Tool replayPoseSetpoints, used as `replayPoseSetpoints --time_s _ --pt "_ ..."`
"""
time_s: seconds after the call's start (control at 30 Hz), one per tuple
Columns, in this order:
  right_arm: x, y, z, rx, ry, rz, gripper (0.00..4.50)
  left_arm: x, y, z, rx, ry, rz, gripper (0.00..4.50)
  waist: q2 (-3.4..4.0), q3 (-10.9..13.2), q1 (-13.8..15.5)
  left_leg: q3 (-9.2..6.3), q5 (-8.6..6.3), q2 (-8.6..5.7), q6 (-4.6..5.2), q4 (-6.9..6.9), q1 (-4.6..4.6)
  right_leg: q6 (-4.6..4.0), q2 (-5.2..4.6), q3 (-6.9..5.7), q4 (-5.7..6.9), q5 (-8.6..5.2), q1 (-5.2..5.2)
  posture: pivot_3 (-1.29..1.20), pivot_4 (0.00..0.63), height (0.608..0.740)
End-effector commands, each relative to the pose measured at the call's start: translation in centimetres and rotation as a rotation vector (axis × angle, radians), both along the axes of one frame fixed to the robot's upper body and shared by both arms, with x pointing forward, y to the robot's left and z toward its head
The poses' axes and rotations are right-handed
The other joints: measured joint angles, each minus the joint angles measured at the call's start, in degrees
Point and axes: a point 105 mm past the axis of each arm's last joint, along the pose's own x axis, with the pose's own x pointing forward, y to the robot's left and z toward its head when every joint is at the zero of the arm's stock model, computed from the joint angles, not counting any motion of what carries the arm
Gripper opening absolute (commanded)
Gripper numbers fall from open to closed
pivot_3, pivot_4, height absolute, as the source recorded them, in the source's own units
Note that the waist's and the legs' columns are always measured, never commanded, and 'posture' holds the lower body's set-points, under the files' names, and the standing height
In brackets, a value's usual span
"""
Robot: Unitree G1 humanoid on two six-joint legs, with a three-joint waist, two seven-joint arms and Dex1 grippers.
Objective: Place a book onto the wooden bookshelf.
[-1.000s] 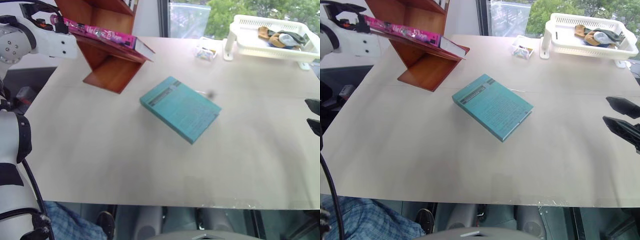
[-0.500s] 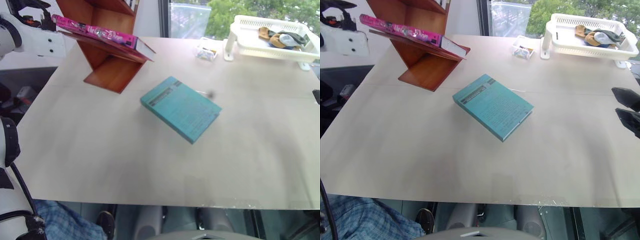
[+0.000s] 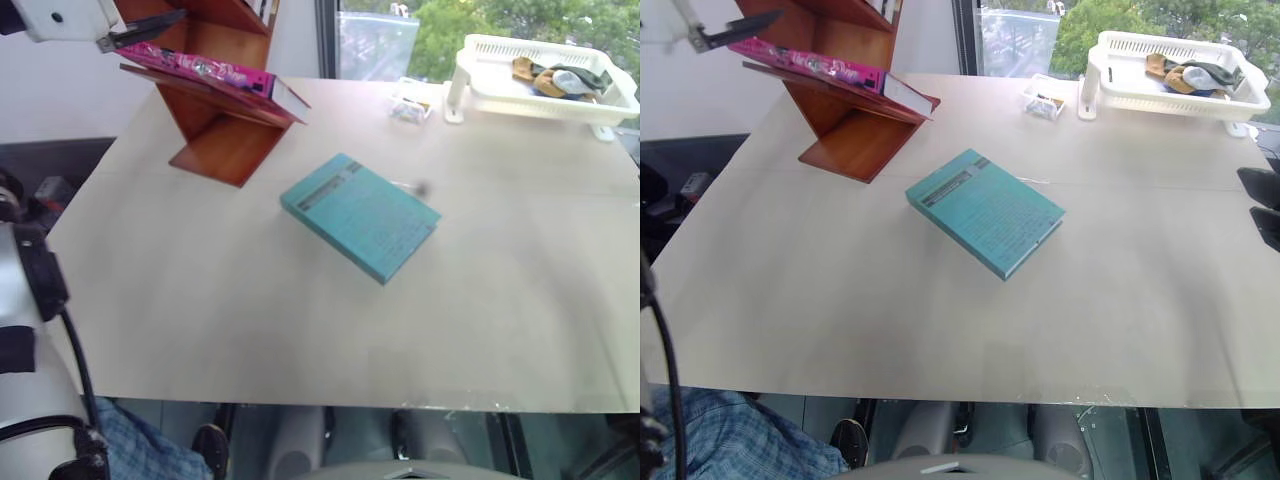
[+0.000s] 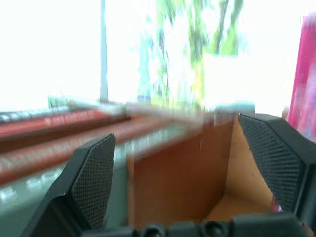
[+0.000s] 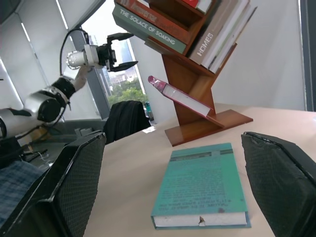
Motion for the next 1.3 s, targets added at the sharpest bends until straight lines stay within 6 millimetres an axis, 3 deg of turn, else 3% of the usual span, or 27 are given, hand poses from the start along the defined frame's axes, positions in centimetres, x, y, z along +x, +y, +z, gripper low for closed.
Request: replayPoseSetpoints --time_s 0.03,0.27,0.37,0.53,0.8,1.07,1.3 --pt "-0.5 0.0 1.1 -0.028 -0.045 0.001 4.5 -1.6 -2.0 0.9 -0.166 0.058 -0.19 4.44 0.02 0.0 0.0 0.0 0.0 -0.01 0.0 0.02 0.01 0.01 -0.01 0.01 -0.01 0.01 0.03 0.0 0.15 0.74" --pt "-1.4 -0.5 1.3 -0.038 -0.045 -0.029 4.5 0.4 -8.1 -8.2 -0.464 0.369 -0.336 4.44 0.37 -0.2 0.3 -0.17 0.0 -0.02 0.0 0.02 0.22 0.0 -0.01 -0.08 -0.06 0.01 0.34 0.0 0.15 0.74" --pt "-1.7 -0.7 1.3 -0.039 -0.041 -0.038 4.5 0.8 -9.7 -9.8 -0.573 0.431 -0.353 4.44 0.25 -0.1 0.1 -0.17 -0.01 -0.05 0.01 0.05 0.18 0.0 -0.01 -0.05 -0.1 0.02 0.35 0.0 0.15 0.74" --pt "-1.4 -0.6 1.0 -0.039 -0.033 -0.042 4.5 3.0 -11.5 -11.9 -0.759 0.404 -0.291 4.44 0.41 -0.3 0.4 -0.16 -0.01 -0.06 0.01 0.05 0.3 0.01 -0.02 -0.04 -0.12 0.02 0.45 0.0 0.15 0.74" --pt "-1.4 -0.3 1.0 -0.043 -0.032 -0.044 4.5 4.7 -12.0 -13.7 -0.827 0.426 -0.226 4.44 0.39 -0.2 0.1 -0.15 0.0 -0.07 0.01 -0.02 0.26 0.01 0.02 0.0 -0.17 0.02 0.39 0.0 0.15 0.74" --pt "-1.4 -0.1 0.7 -0.045 -0.033 -0.056 4.5 6.7 -8.0 -12.7 -0.97 0.301 -0.048 4.44 0.38 -0.2 0.3 -0.16 -0.01 -0.08 0.01 -0.03 0.26 0.01 0.0 -0.01 -0.19 0.02 0.4 0.0 0.15 0.74" --pt "-1.5 0.0 0.6 -0.046 -0.033 -0.064 4.5 6.6 -8.4 -12.7 -0.958 0.313 -0.065 4.44 0.38 -0.2 0.1 -0.16 -0.01 -0.07 0.0 -0.05 0.26 0.01 0.01 -0.01 -0.19 0.02 0.39 0.0 0.15 0.74"
